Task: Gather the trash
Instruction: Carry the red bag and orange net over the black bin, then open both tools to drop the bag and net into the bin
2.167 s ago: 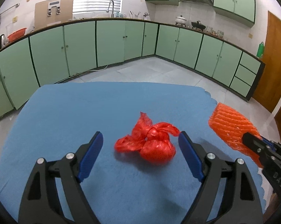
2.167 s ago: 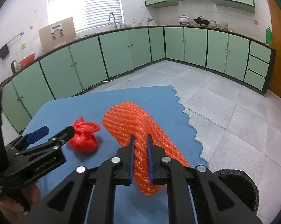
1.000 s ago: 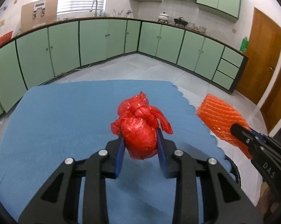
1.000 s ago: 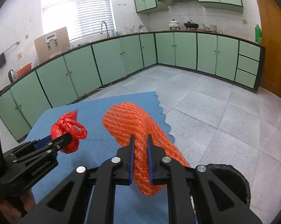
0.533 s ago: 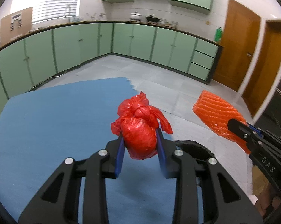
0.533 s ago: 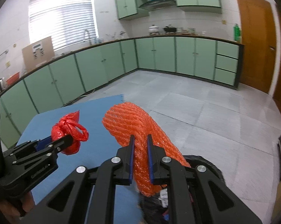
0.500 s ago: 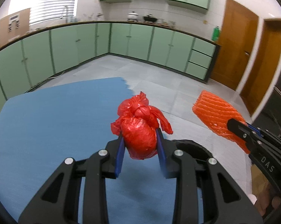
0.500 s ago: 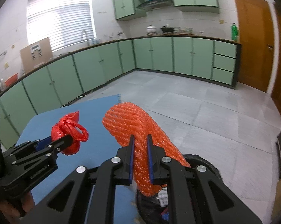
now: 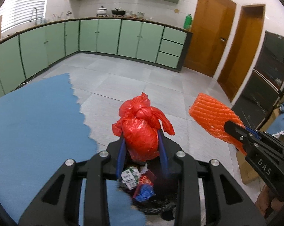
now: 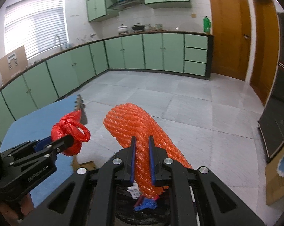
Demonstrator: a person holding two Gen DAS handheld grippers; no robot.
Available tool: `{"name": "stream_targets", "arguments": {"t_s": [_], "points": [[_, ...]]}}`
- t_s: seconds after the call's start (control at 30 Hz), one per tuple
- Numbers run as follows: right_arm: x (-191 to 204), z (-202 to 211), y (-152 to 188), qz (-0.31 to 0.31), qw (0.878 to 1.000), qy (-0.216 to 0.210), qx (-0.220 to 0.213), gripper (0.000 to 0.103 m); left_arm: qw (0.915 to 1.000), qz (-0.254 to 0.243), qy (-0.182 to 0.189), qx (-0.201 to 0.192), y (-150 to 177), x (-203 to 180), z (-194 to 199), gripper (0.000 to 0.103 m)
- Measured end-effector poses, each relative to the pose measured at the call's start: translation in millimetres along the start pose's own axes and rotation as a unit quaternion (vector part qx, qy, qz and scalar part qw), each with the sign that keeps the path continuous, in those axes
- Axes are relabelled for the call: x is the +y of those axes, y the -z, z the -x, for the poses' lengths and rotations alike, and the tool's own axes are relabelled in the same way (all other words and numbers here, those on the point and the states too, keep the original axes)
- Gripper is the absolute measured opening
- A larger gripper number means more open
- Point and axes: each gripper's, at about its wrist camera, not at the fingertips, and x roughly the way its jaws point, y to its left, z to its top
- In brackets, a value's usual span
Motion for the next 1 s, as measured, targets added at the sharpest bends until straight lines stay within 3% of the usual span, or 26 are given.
{"name": "stream_targets", "arguments": {"t_s": [0.3, 0.6, 0.67, 0.7, 0.73, 0.8, 0.9, 1.0], "points": [[-33.4, -26.7, 12.5, -0.013, 1.000, 0.014, 0.021, 0.012, 0.9998, -0.010, 0.006, 0.015, 5.1, -22.2, -37.5, 0.030], [-44.3, -60.9, 17.2, -0.016, 0.999, -0.004, 0.046, 0.013, 0.9993, -0.011, 0.005, 0.035, 0.8, -29.9, -69.4, 0.033], [-46.6, -69.5, 18.3, -0.019, 0.998, -0.015, 0.053, 0.018, 0.9991, -0.005, 0.010, 0.041, -1.4, -26.3, -73.2, 0.038], [-47.4, -73.3, 18.9, -0.019, 0.998, -0.019, 0.056, 0.024, 0.9991, -0.002, 0.012, 0.042, -2.3, -24.4, -74.3, 0.039], [-49.1, -76.8, 19.2, -0.018, 0.998, -0.021, 0.058, 0.036, 0.9990, 0.000, 0.014, 0.042, -3.5, -22.2, -75.0, 0.039], [-48.1, -83.5, 20.9, -0.010, 0.998, -0.018, 0.063, 0.046, 0.9988, 0.011, 0.022, 0.042, -6.7, -16.5, -75.2, 0.042], [-46.2, -86.4, 22.3, 0.001, 0.998, -0.011, 0.063, 0.060, 0.9992, 0.016, 0.022, 0.029, -12.2, -13.1, -71.3, 0.059], [-46.6, -85.6, 22.3, 0.001, 0.998, -0.003, 0.060, 0.067, 0.9993, 0.019, 0.023, 0.020, -17.7, -11.5, -67.5, 0.063]]}}
